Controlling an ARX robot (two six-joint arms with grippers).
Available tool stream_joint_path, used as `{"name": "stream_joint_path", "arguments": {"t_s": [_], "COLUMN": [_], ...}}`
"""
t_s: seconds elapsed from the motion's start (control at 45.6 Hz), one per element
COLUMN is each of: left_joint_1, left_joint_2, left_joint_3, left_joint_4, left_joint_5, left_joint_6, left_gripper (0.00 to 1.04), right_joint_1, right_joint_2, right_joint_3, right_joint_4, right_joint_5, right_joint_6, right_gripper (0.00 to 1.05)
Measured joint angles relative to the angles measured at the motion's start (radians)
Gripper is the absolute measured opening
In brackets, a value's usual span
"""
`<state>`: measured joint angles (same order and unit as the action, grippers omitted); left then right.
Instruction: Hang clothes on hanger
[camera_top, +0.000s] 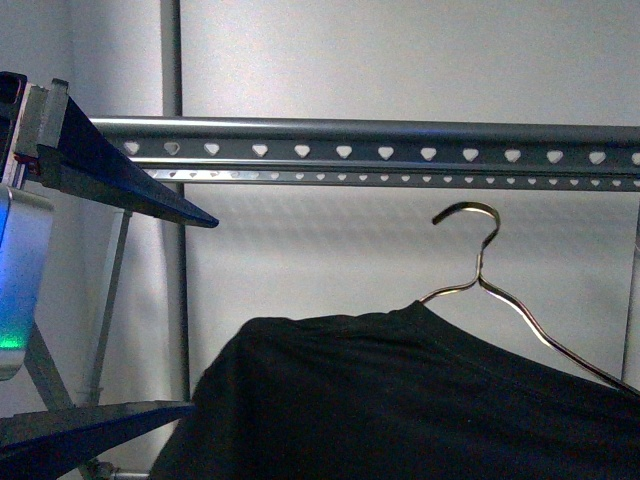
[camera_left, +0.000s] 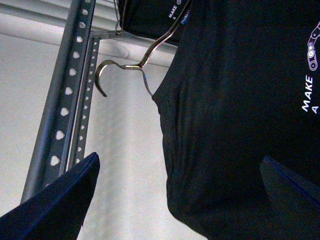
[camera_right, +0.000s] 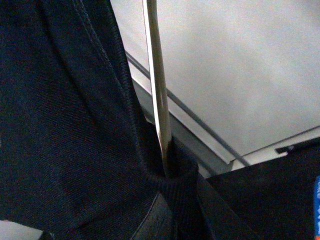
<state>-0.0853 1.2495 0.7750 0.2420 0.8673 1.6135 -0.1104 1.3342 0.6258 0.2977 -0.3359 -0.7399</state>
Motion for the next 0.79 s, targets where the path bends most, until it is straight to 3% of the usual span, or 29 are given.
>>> {"name": "stream_joint_path", "arguments": {"t_s": [0.307, 0.701, 0.723, 0.789], "left_joint_1": [0.000, 0.000, 0.003, 0.038], "left_joint_2": [0.000, 0.000, -0.003, -0.129], "left_joint_3": [0.000, 0.000, -0.003, -0.118], "left_joint_4": [0.000, 0.000, 0.006, 0.228], "left_joint_5": [-0.016, -0.038, -0.063, -0.466], "left_joint_6": [-0.005, -0.005, -0.025, -0.354], "left_gripper": [0.98, 0.98, 0.98, 0.98], "right_joint_1": [-0.009, 0.020, 0.021, 0.025], "right_joint_2": [-0.061, -0.050, -0.043, -0.015], "right_joint_3": [0.160, 0.276, 0.290, 0.360], "right_joint_4": [-0.225, -0.263, -0.269, -0.288], "right_joint_5": [0.120, 0.249, 0.255, 0.295], "right_joint_6": [0.216, 0.236, 0.233, 0.210], "right_gripper": [0.04, 0.04, 0.04, 0.04]}}
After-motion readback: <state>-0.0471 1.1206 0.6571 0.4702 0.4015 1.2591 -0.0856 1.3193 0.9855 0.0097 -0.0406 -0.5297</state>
